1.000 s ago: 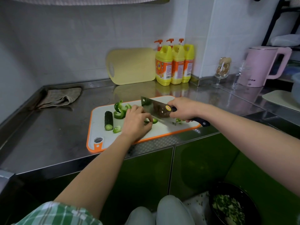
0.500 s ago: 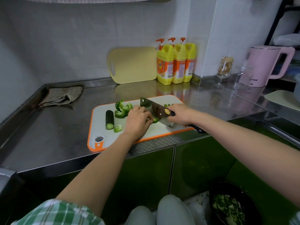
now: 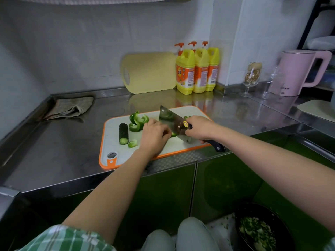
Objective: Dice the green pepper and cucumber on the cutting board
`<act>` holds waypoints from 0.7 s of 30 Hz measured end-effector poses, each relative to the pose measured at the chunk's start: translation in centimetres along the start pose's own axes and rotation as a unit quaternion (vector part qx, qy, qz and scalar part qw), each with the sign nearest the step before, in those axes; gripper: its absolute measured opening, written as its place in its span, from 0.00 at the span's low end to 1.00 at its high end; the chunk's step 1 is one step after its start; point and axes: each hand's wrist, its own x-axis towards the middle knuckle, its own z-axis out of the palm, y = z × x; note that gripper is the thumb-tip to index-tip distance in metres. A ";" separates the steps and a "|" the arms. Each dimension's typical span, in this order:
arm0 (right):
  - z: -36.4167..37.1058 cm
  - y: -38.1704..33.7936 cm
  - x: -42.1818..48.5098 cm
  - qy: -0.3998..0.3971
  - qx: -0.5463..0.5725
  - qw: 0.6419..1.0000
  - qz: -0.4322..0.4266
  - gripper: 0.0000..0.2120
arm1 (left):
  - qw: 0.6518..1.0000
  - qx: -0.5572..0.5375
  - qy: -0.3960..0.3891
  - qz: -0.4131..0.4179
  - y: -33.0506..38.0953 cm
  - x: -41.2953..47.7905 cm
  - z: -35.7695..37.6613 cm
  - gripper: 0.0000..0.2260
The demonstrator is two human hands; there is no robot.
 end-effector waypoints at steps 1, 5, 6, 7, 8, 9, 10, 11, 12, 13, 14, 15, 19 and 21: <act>0.2 -0.2 0.1 0.005 -0.009 1.000 -0.002 0.11 | 1.000 0.001 -0.005 0.002 0.0 0.1 0.0 0.05; 1.1 -0.6 0.8 0.045 -0.022 0.999 0.005 0.09 | 0.999 0.015 -0.032 0.008 -0.3 0.2 -0.3 0.06; 1.2 -0.5 1.0 0.055 -0.013 0.998 0.009 0.06 | 0.999 0.014 -0.038 0.011 -0.3 0.2 -0.4 0.06; 1.2 -0.4 1.1 0.062 -0.006 0.998 0.011 0.04 | 0.999 0.012 -0.044 0.016 -0.3 0.2 -0.6 0.05; 1.1 -0.3 1.1 0.066 -0.003 0.998 0.008 0.04 | 0.999 0.011 -0.049 0.021 -0.3 0.2 -0.8 0.04; 0.8 -0.2 1.0 0.067 0.001 0.998 0.003 0.04 | 0.998 0.009 -0.052 0.024 -0.2 0.1 -0.9 0.04; 0.4 0.0 0.8 0.063 0.008 0.998 -0.005 0.04 | 0.998 0.008 -0.050 0.026 -0.2 0.2 -1.0 0.04; 0.1 0.1 0.6 0.057 0.018 0.998 -0.015 0.06 | 0.999 0.007 -0.044 0.025 -0.2 0.2 -1.0 0.03; -0.2 0.3 0.5 0.049 0.024 0.998 -0.023 0.09 | 0.999 0.006 -0.035 0.023 -0.3 0.2 -0.9 0.03; -0.5 0.3 0.3 0.041 0.024 0.998 -0.028 0.10 | 0.999 0.007 -0.026 0.019 -0.4 0.1 -0.9 0.04; -0.7 0.3 0.2 0.032 0.018 0.999 -0.031 0.11 | 1.000 0.009 -0.018 0.013 -0.5 0.1 -0.8 0.05; -0.7 0.3 0.1 0.023 0.009 0.999 -0.033 0.10 | 1.000 0.010 -0.009 0.007 -0.6 0.0 -0.7 0.05; -0.4 -0.3 0.1 -0.020 -0.028 0.999 -0.032 0.09 | 1.000 0.013 0.001 -0.007 -0.6 -0.1 -0.7 0.06; 0.0 -0.4 0.2 -0.017 -0.027 0.999 -0.031 0.11 | 1.000 0.018 -0.001 -0.007 -0.5 -0.2 -0.7 0.05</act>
